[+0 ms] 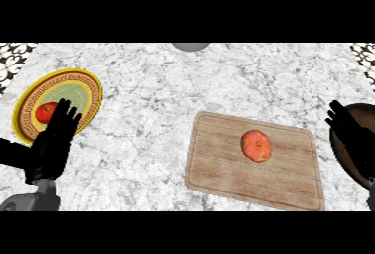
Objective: Pick the squash from the cutting board and place it in the pan
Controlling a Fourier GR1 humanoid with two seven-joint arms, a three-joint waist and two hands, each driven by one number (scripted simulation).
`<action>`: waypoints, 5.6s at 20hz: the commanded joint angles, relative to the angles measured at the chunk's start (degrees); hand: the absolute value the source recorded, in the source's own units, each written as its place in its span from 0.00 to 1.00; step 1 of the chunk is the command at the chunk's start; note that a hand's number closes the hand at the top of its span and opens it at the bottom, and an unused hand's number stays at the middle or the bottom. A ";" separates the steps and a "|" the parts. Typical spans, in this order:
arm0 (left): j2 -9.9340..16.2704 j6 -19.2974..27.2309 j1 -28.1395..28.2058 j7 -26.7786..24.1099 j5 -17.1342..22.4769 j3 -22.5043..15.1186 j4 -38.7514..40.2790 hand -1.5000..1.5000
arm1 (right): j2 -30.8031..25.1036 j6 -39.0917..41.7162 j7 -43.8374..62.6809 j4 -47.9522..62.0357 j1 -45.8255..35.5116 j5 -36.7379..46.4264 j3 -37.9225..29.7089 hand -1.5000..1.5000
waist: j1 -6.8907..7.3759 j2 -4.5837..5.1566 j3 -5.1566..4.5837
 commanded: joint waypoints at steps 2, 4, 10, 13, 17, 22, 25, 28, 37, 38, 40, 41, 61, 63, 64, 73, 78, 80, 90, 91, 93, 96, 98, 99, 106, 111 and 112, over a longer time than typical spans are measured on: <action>-0.83 -0.32 -1.35 -3.00 -3.32 -3.02 -1.95 0.50 | 2.91 13.26 -4.14 -2.15 -8.06 -5.48 4.30 1.00 | -0.33 -0.71 0.32; -0.30 -2.28 -4.15 -4.28 -5.69 -6.17 -3.00 0.50 | 5.91 20.51 -6.70 -6.41 -13.34 -9.98 6.99 1.00 | 1.46 -0.63 0.61; -3.86 -2.78 -4.56 -6.93 -10.94 -14.11 -5.38 0.50 | -0.95 37.21 -22.24 5.97 -19.83 -8.62 2.74 0.00 | 0.14 0.17 0.45; -4.20 -2.71 -3.49 -8.68 -11.55 -14.03 -4.14 0.50 | -3.80 47.32 -33.05 9.38 -18.90 -3.36 3.53 0.00 | -0.40 0.17 0.42; -4.86 -1.79 -2.66 -7.87 -13.47 -16.16 -6.41 0.50 | -7.92 48.14 -42.70 15.22 -24.65 7.21 1.72 0.00 | 0.17 -0.04 0.42; -5.89 -1.02 -0.70 -8.23 -14.23 -17.03 -7.21 0.50 | -8.46 45.06 -46.21 17.82 -30.61 16.97 7.85 0.00 | 0.62 -0.10 0.33; -7.81 0.27 -2.33 -9.02 -15.62 -17.64 -4.51 0.50 | -5.50 40.28 -44.16 15.00 -33.81 22.54 14.05 0.00 | 0.07 -0.16 0.23; -7.53 0.37 -3.34 -8.95 -16.00 -16.77 -3.93 0.50 | -7.35 40.15 -46.76 14.78 -34.24 27.79 18.47 0.00 | -0.89 -0.24 0.21; -6.37 -1.61 -2.39 -10.81 -14.70 -14.15 -2.64 0.50 | -8.04 30.33 -49.95 13.29 -35.60 46.25 33.60 0.00 | -1.94 -0.49 0.14; -6.89 -0.28 0.65 -10.28 -16.38 -16.49 -5.96 0.50 | -4.74 27.23 -46.84 14.22 -36.45 49.13 35.50 0.00 | -1.36 -0.60 0.16; -5.69 -1.96 -1.87 -7.96 -14.45 -13.91 -5.86 0.50 | -4.21 25.68 -48.72 16.81 -36.98 52.09 36.19 0.00 | -1.81 -0.64 0.15; -7.20 -0.63 2.94 -11.62 -16.74 -16.35 -5.76 0.50 | -2.33 27.05 -44.77 14.11 -36.67 52.05 36.30 0.00 | -2.08 -0.83 0.12; -9.95 -2.94 1.91 -9.59 -19.26 -13.00 -6.67 0.50 | 3.58 25.88 -52.69 24.80 -32.12 63.67 26.47 0.00 | -2.59 -0.83 0.13; -9.54 -4.44 -1.37 -8.95 -17.86 -10.95 -3.45 0.50 | 7.41 25.01 -51.00 27.57 -33.81 65.04 27.47 0.00 | -2.55 -0.75 0.13; -9.69 -3.02 1.95 -9.07 -19.25 -12.43 -7.26 0.50 | 10.89 24.49 -47.78 28.67 -34.05 65.78 28.62 0.00 | -2.26 -0.77 0.14; -10.57 -4.53 4.06 -7.78 -19.42 -13.06 -8.47 0.50 | 12.55 21.14 -52.62 34.74 -36.79 75.38 31.50 1.00 | -2.05 -0.81 0.14; -11.85 -4.40 1.95 -8.54 -20.73 -12.73 -5.73 0.50 | 15.31 12.02 -56.93 43.59 -38.49 78.54 28.55 1.00 | -2.11 -0.68 0.15; -12.31 -3.20 -0.57 -7.51 -21.91 -12.35 -6.46 0.50 | 14.61 10.54 -56.40 39.10 -33.94 78.93 28.76 1.00 | -2.70 -0.85 0.14; -11.74 -3.99 4.21 -8.98 -21.75 -11.20 -8.52 0.50 | 13.93 2.51 -59.23 37.38 -33.42 73.99 18.05 1.00 | -2.92 -0.96 0.14; -10.80 -5.00 3.17 -7.53 -20.27 -10.01 -8.53 0.50 | 15.16 3.00 -50.96 36.46 -31.88 73.00 16.02 1.00 | -3.88 -1.25 0.11; -11.13 -3.87 4.34 -8.33 -20.63 -9.46 -7.31 0.50 | 14.50 2.07 -39.95 36.82 -30.49 71.64 11.31 1.00 | -7.07 -2.16 -0.02; -10.55 -2.63 6.49 -8.00 -20.34 -7.74 -8.00 0.50 | 12.51 -1.75 -29.22 37.91 -24.95 69.46 4.96 1.00 | -11.80 -3.67 -0.17; -9.45 -2.89 7.85 -8.36 -20.45 -7.06 -8.16 0.50 | 13.93 -7.21 -23.62 34.02 -23.08 69.56 3.25 1.00 | -11.55 -4.01 -0.24; -9.15 -2.98 8.17 -8.27 -19.75 -6.26 -8.99 0.50 | 13.05 -8.92 -21.63 31.90 -22.18 69.51 2.17 1.00 | -11.47 -4.16 -0.27; -9.72 -2.88 7.96 -7.25 -19.56 -6.77 -10.17 0.50 | 18.89 -15.79 -10.17 11.17 -15.79 67.56 -0.31 1.00 | -10.82 -3.70 -0.22; -9.64 -4.48 8.77 -9.43 -19.69 -7.89 -9.73 0.50 | 20.87 -15.19 0.20 -5.72 -6.22 66.29 -1.68 1.00 | -9.19 -2.80 -0.18; -10.92 -2.64 6.98 -7.42 -21.42 -9.45 -10.95 0.50 | 20.37 -13.27 3.00 -9.78 -4.98 65.92 -2.10 1.00 | -8.46 -2.51 -0.09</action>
